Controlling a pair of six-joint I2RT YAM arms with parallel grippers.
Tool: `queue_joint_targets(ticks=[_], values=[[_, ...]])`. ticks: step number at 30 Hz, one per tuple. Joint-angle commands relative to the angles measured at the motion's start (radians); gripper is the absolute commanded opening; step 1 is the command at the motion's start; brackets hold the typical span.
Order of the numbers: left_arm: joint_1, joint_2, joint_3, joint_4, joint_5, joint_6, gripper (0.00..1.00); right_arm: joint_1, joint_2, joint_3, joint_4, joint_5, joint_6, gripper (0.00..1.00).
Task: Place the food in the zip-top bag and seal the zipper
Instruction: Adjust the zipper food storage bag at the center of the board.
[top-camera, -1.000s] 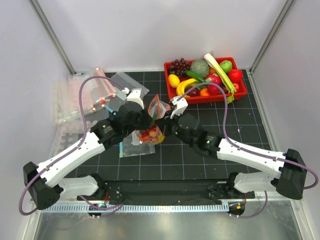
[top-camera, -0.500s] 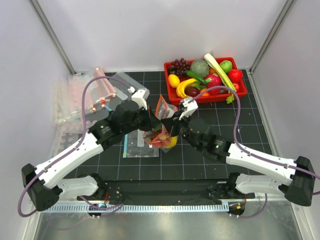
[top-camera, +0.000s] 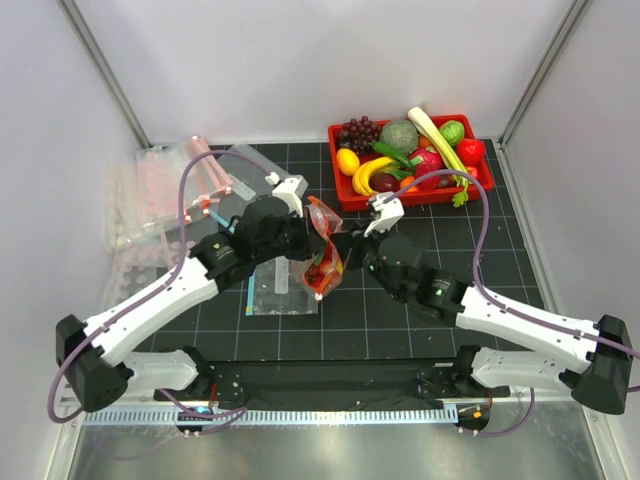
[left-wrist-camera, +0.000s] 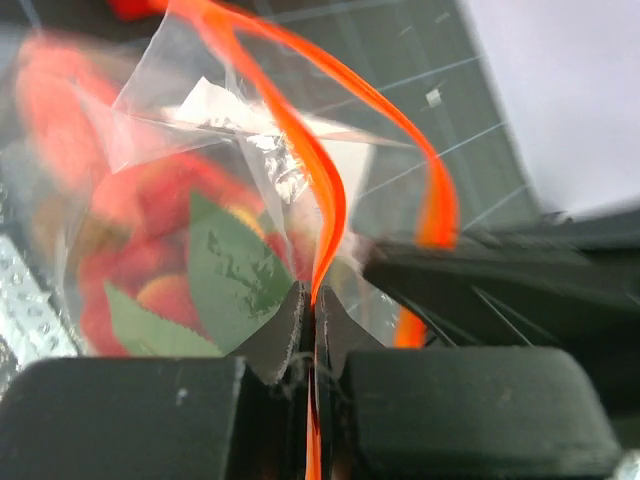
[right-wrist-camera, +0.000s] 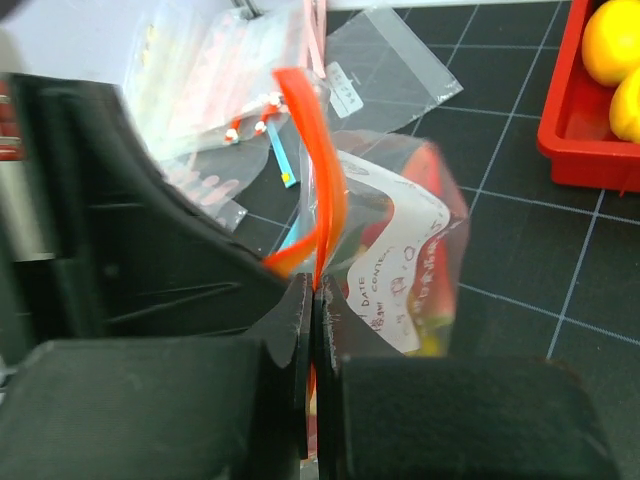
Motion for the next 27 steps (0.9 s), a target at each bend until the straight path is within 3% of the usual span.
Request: queue_joint_targets(ticks=[1,4,7,10,18,27], values=[[0.04,0.069,0.046,-0.05,0.002,-0.042,0.04,0.003,0.035,0.034,0.082,0.006,0.019,0.01],[0.115,0.085,0.017,-0.045,0.053,-0.074,0.02,0.003,0.096,0.04,0.098,-0.014,0.02,0.01],[0.187,0.064,-0.008,-0.054,0.018,-0.096,0.01,0.001,0.165,0.048,0.116,-0.018,0.032,0.01],[0.222,0.028,-0.031,-0.091,-0.082,-0.114,0.0,0.001,0.232,0.057,0.135,-0.029,0.046,0.01],[0.245,-0.12,-0.037,-0.263,-0.508,-0.201,0.05,-0.02,0.342,0.057,0.194,-0.067,0.069,0.01],[0.247,-0.234,-0.053,-0.331,-0.743,-0.251,0.05,-0.025,0.487,0.1,0.331,-0.287,0.054,0.01]])
